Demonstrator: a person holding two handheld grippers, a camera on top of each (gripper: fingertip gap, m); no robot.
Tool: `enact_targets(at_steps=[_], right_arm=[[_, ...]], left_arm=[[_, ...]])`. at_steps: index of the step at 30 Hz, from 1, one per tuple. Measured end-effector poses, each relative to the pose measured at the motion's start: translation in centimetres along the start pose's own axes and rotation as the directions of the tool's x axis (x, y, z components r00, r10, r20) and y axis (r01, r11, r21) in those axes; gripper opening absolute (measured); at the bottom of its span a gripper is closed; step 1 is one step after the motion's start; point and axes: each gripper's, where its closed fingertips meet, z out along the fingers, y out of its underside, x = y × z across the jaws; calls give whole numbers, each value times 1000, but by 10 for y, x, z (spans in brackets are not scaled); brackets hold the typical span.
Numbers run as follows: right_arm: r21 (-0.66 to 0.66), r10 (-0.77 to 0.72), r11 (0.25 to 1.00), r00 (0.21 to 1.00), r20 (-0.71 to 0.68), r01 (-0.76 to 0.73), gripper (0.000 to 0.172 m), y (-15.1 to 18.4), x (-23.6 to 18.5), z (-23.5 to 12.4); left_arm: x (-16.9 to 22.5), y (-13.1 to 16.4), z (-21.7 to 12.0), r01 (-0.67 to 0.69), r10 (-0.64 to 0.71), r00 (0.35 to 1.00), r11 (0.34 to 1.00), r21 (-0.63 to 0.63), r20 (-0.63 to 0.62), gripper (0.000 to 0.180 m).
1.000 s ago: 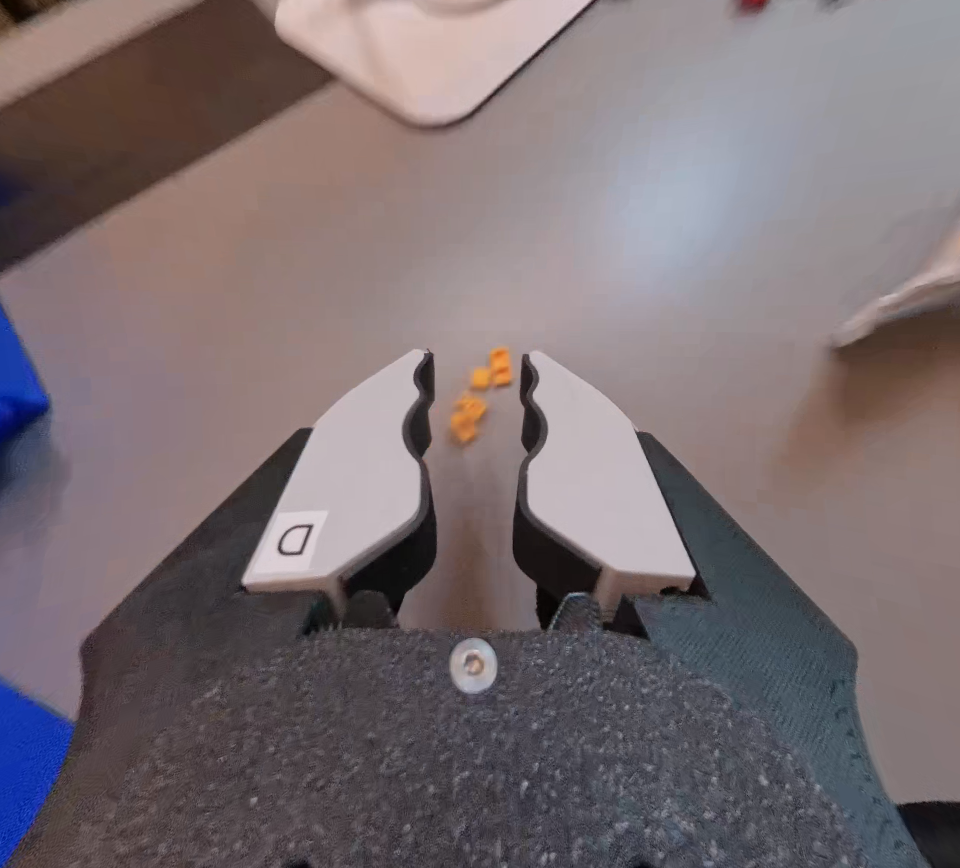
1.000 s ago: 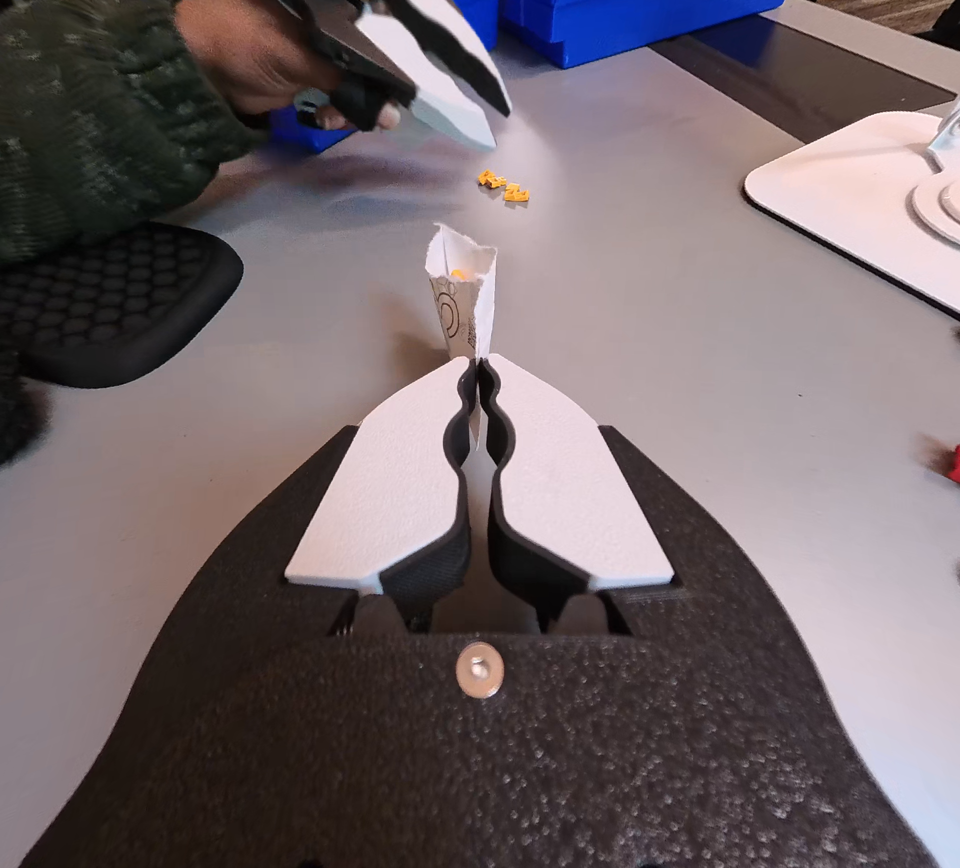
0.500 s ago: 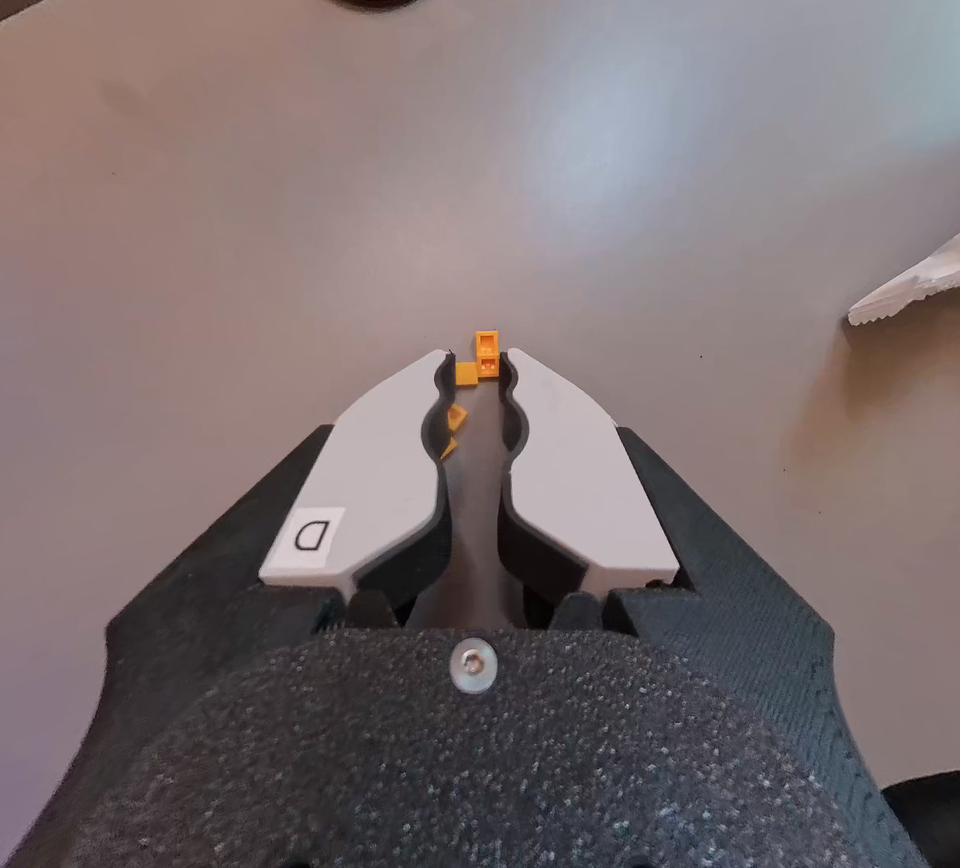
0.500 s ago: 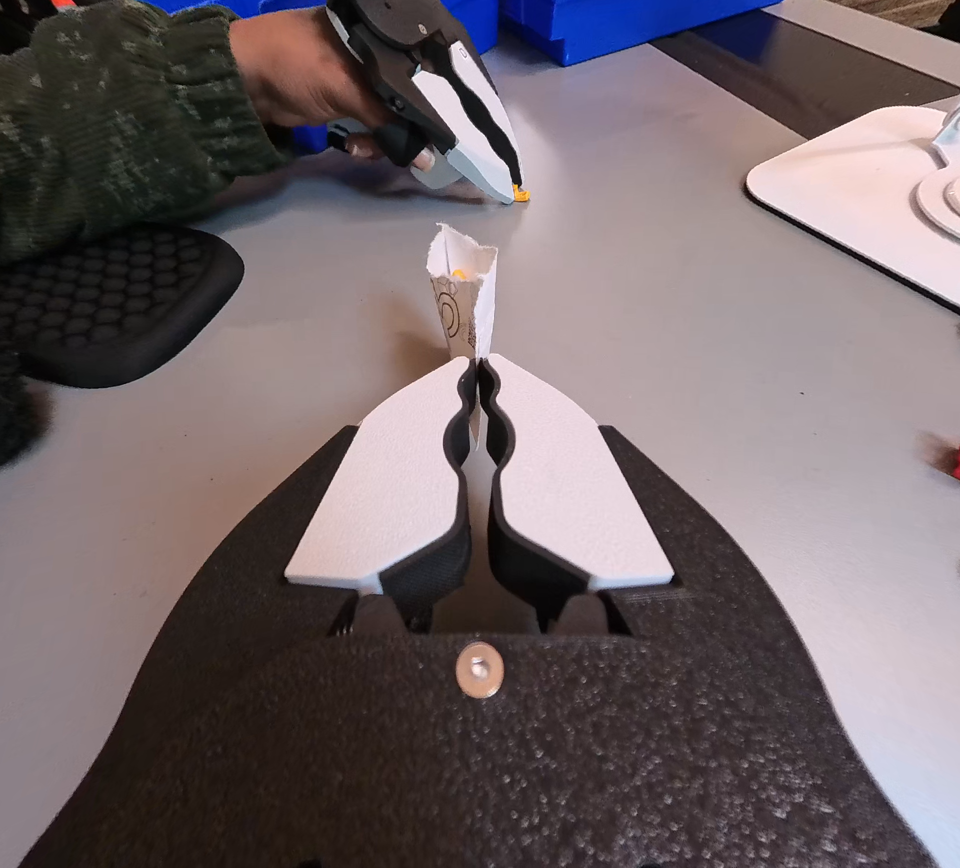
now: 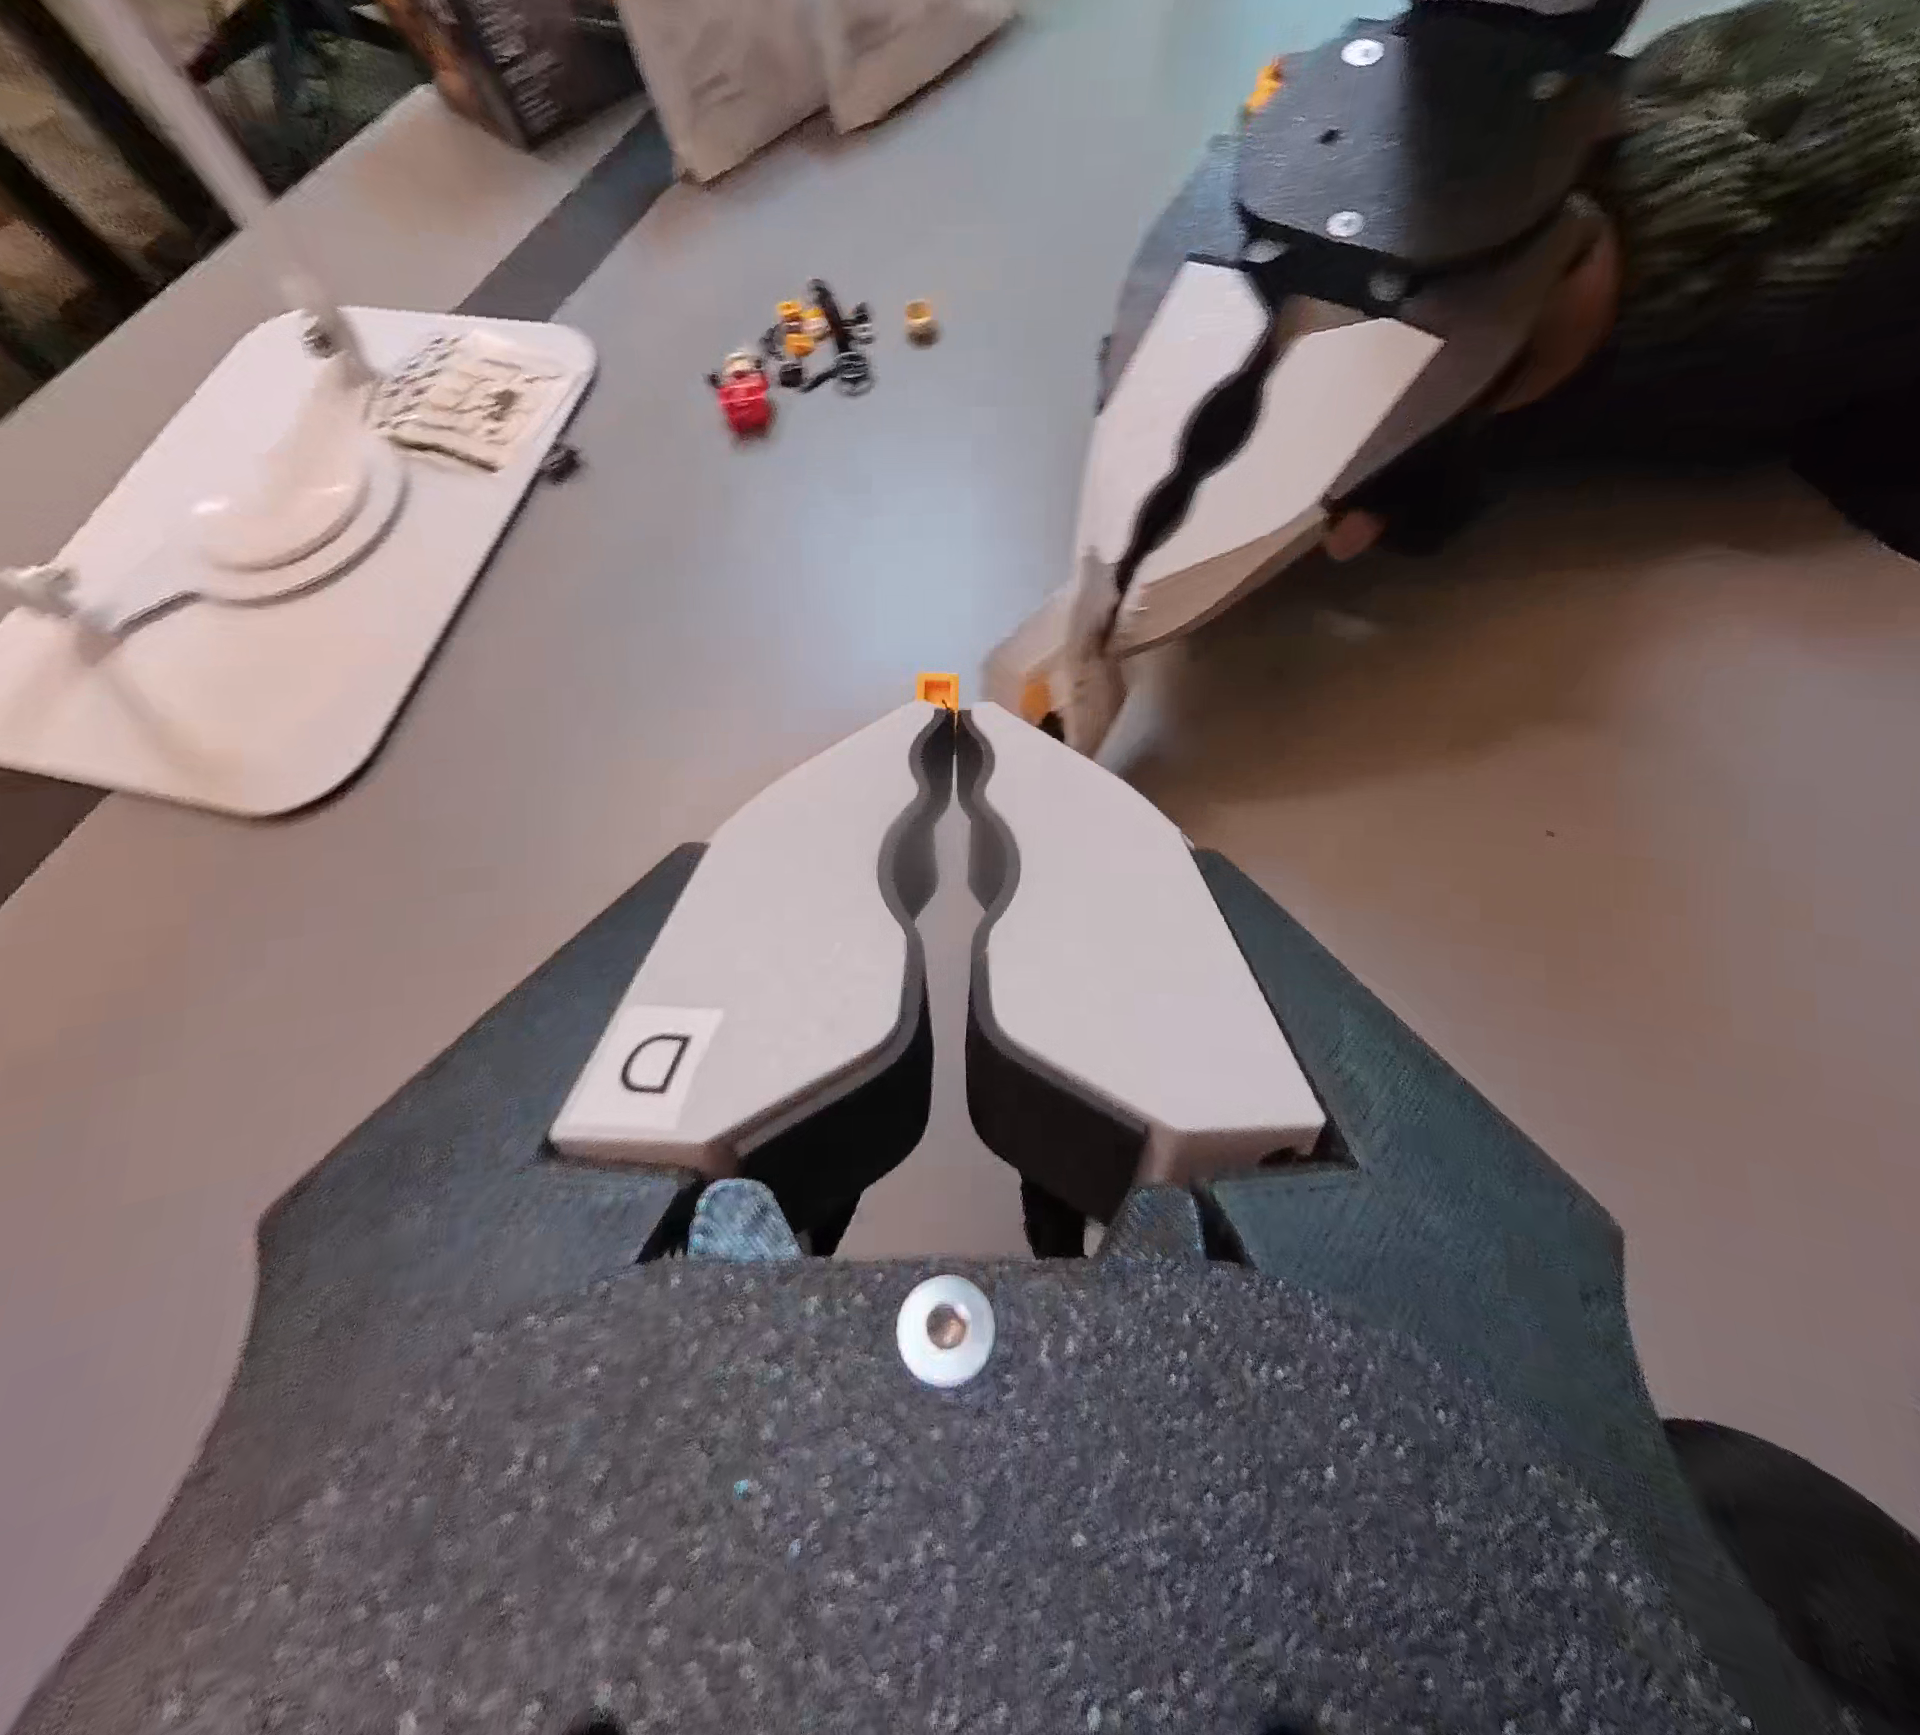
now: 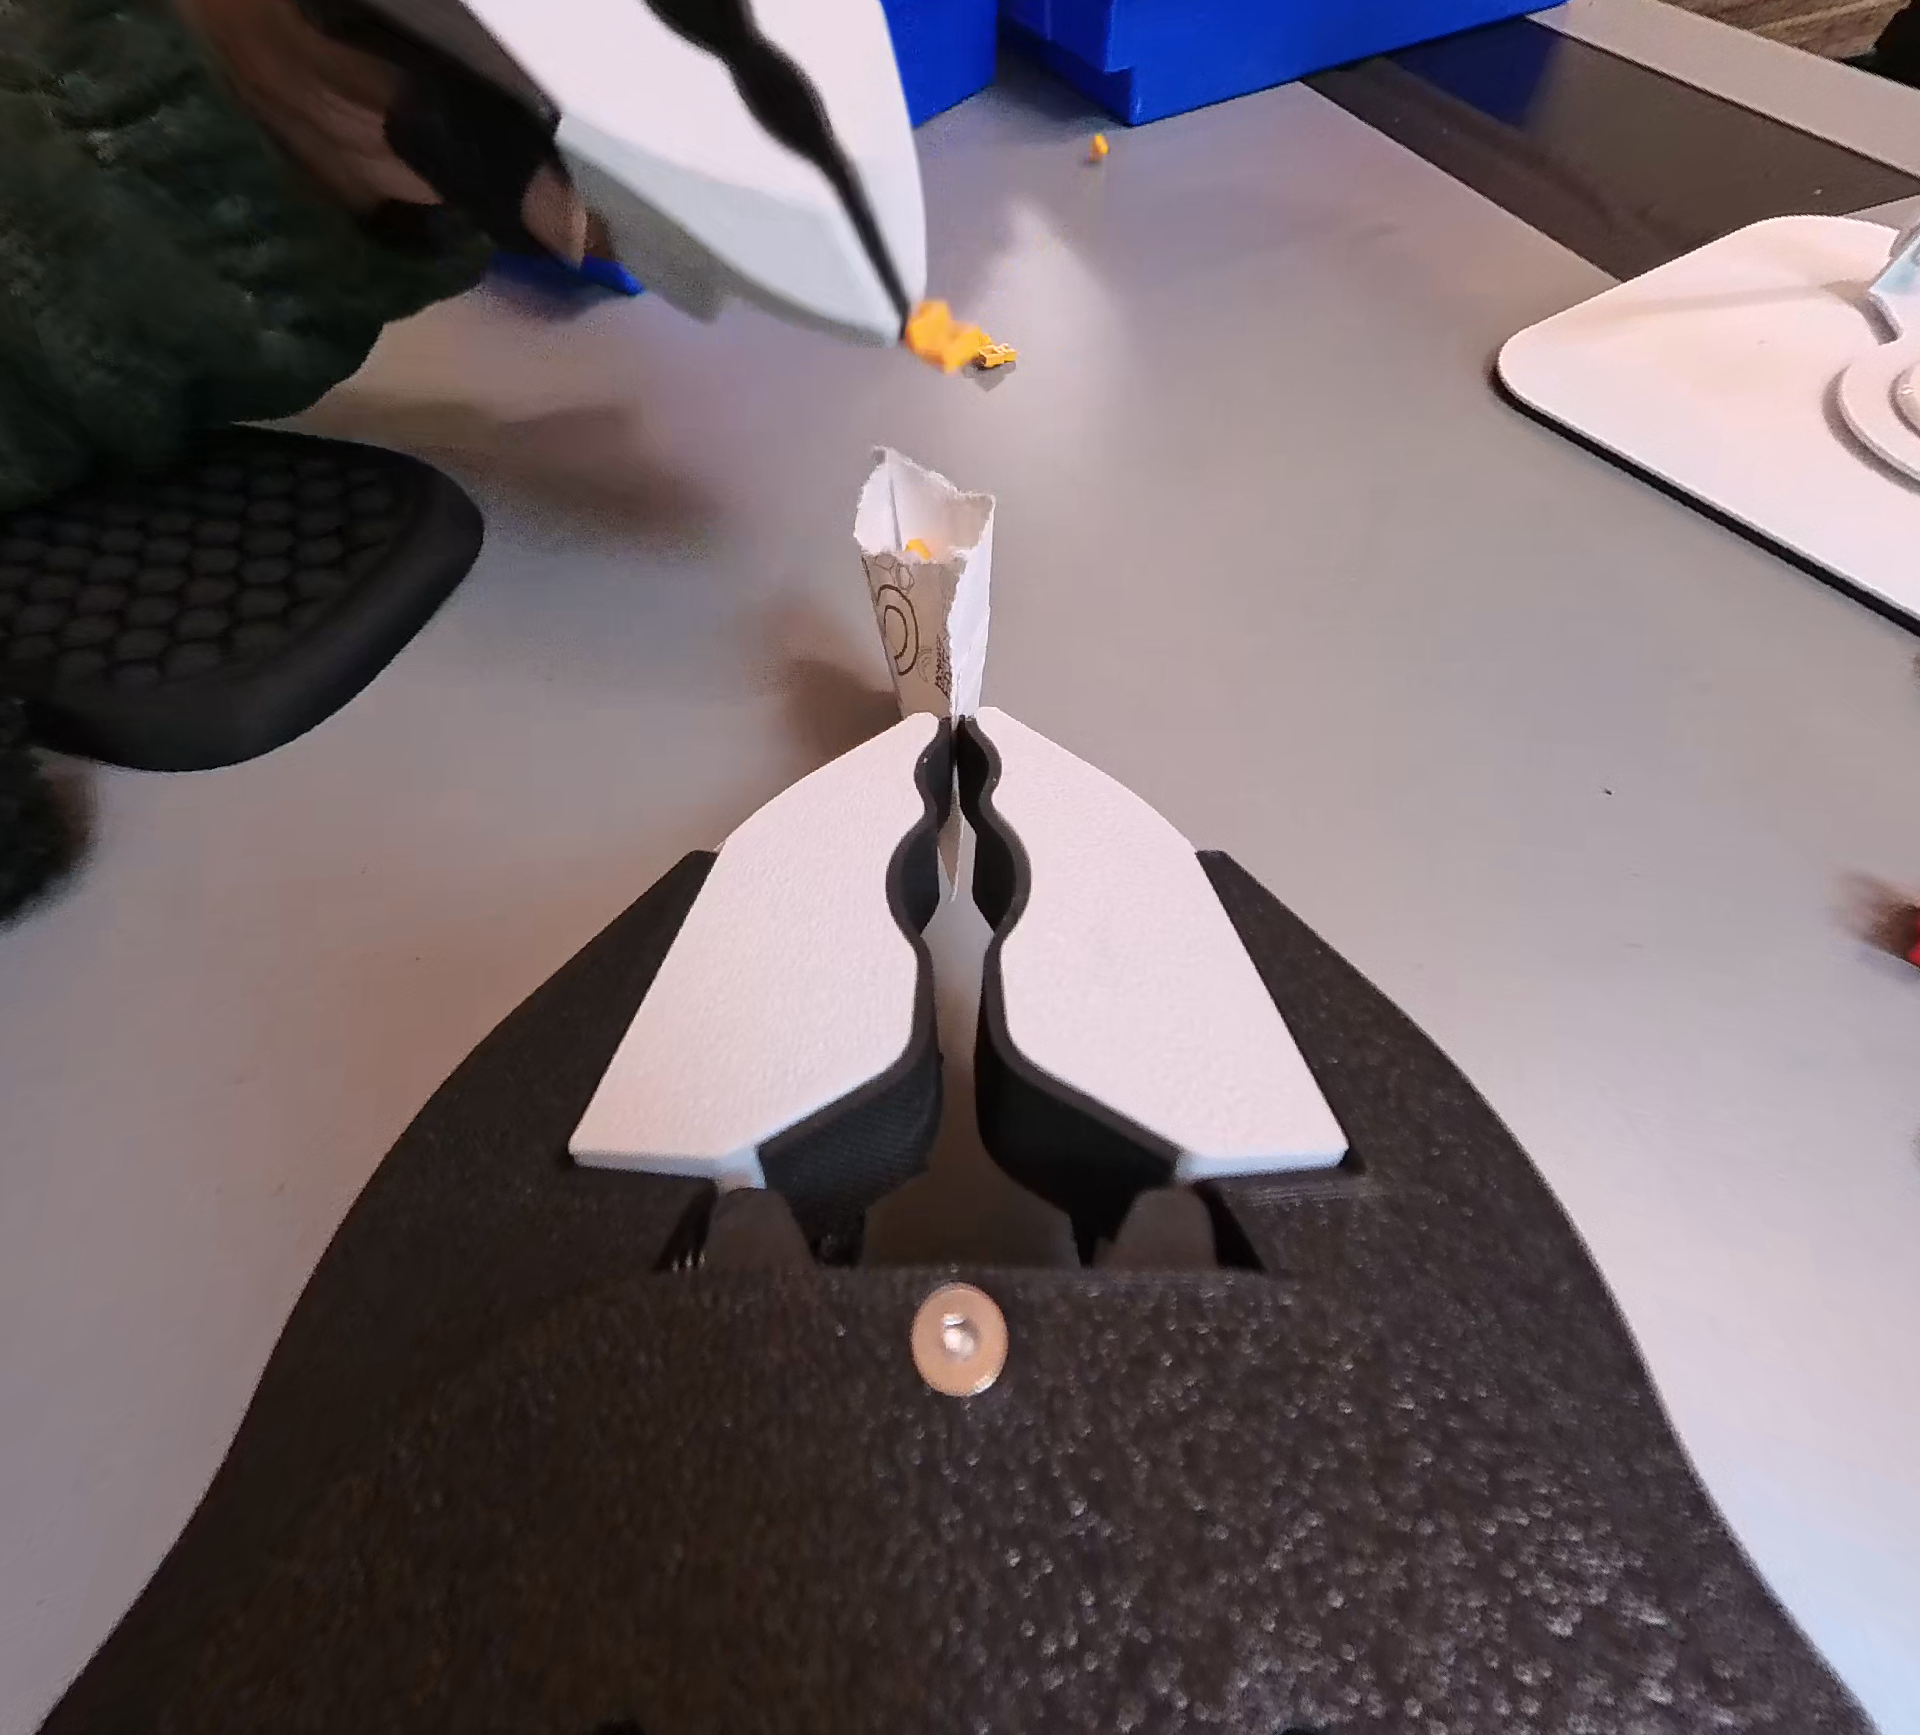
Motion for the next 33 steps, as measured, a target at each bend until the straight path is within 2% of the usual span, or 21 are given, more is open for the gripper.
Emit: enact_targets(at_steps=[1,6,9,17,23,26,30,33], right_arm=[[0,0,1000,1000,0,0,0,0,0,0],[2,-1,1000,1000,2,1,0,0,-1,0],[8,5,1000,1000,4,-5,0,-1,0,-1],[28,12,1000,1000,0,-12,0,-3,2,-3],[50,15,999,1000,6,-16,0,-6,2,-4],[53,4,999,1000,14,-5,0,-7,0,-3],[71,-22,997,999,23,21,0,-10,-5,-5],[78,-32,996,999,23,30,0,-12,-5,-6]], left_arm=[[7,0,5,-13,13,1000,1000,-6,-19,0],[17,10,20,-82,80,996,994,-75,-38,1],[15,11,20,-87,86,996,993,-81,-19,11],[10,8,-2,-41,40,998,999,-13,-38,26],[0,5,-20,36,-36,999,997,67,-7,25],[18,4,-7,-31,33,999,999,40,-41,18],[33,17,16,-125,120,990,989,-73,-71,26],[35,17,19,-154,149,986,984,-84,-71,30]])
